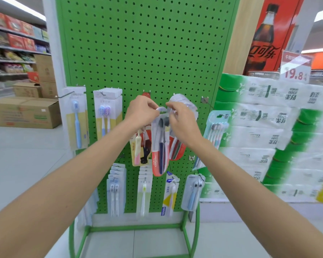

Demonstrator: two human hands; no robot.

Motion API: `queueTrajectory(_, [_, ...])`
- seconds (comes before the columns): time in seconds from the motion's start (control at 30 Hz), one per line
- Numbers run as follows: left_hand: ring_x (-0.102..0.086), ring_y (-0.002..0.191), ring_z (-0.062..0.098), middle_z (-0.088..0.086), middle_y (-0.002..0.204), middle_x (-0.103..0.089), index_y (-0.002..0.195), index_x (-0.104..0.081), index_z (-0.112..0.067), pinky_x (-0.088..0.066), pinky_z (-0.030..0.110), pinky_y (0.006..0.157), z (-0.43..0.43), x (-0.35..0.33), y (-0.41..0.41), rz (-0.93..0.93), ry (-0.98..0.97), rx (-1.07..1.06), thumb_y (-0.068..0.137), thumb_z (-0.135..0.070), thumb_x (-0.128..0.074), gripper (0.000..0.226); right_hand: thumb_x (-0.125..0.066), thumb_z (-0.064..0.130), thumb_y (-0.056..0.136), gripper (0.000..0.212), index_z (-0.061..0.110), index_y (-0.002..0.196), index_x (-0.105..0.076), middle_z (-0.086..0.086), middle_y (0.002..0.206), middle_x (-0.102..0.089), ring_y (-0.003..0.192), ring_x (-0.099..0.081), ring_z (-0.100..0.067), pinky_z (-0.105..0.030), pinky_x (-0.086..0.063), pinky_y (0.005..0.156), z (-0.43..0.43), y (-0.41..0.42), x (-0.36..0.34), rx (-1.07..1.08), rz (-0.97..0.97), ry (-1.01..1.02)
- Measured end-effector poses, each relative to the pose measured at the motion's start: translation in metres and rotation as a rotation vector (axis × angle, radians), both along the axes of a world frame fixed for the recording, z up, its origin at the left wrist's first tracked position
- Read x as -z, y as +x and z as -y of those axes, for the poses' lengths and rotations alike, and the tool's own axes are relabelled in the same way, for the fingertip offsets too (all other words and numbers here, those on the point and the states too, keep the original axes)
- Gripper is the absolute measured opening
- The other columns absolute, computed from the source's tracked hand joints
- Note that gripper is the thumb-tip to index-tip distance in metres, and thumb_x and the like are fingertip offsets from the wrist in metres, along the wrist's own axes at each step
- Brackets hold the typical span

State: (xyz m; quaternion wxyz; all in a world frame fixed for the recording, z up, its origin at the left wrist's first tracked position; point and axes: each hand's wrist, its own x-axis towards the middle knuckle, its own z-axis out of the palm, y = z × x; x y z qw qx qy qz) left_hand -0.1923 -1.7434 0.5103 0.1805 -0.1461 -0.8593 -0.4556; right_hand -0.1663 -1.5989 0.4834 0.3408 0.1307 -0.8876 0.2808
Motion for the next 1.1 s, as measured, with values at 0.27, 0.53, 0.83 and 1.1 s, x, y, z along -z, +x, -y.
queueTrajectory(0.27, [-0.066,0.075,-0.003,-0.008,0.087,-0.072,0.096,-0.074,-0.017,-0.057,0.014,0.066,0.02,0.066,0.022,0.149,0.239,0.253,0.088,-0.017,-0.072,0.008,-0.062,0.027,0.091,0.014,0.016,0.098,-0.066,0.003,0.091,-0.067,0.079,-0.061,-0.004,-0.022,-0.048,0.067,0.019,0.008,0.064,-0.117,0.138,-0.427])
queueTrajectory(0.53, [-0.065,0.073,-0.005,-0.01,0.084,-0.073,0.1,-0.076,-0.02,-0.052,0.015,0.065,0.015,0.147,0.014,0.259,0.366,0.256,0.09,-0.021,-0.071,0.012,-0.048,0.01,0.099,0.026,0.023,0.095,-0.069,0.008,0.09,-0.07,0.087,-0.064,-0.007,-0.021,-0.049,0.077,0.014,0.008,0.136,-0.132,0.152,-0.565])
queueTrajectory(0.83, [-0.066,0.108,0.031,0.01,0.105,-0.074,0.101,-0.076,-0.015,-0.052,0.054,0.095,0.007,0.195,0.012,0.401,0.471,0.217,0.09,-0.026,-0.07,0.016,-0.056,0.02,0.098,0.012,0.02,0.1,-0.068,0.007,0.095,-0.069,0.085,-0.063,0.001,-0.013,-0.047,0.072,0.004,0.007,0.172,-0.125,0.335,-0.791])
queueTrajectory(1.1, [-0.073,0.087,0.018,0.007,0.099,-0.075,0.11,-0.069,-0.006,-0.06,0.031,0.077,0.023,0.205,0.015,0.476,0.802,0.045,0.092,-0.016,-0.067,0.021,-0.043,0.042,0.102,0.045,0.005,0.119,-0.065,-0.014,0.109,-0.073,0.099,-0.07,-0.027,-0.045,-0.051,0.097,0.009,0.023,0.209,-0.319,0.93,-1.017])
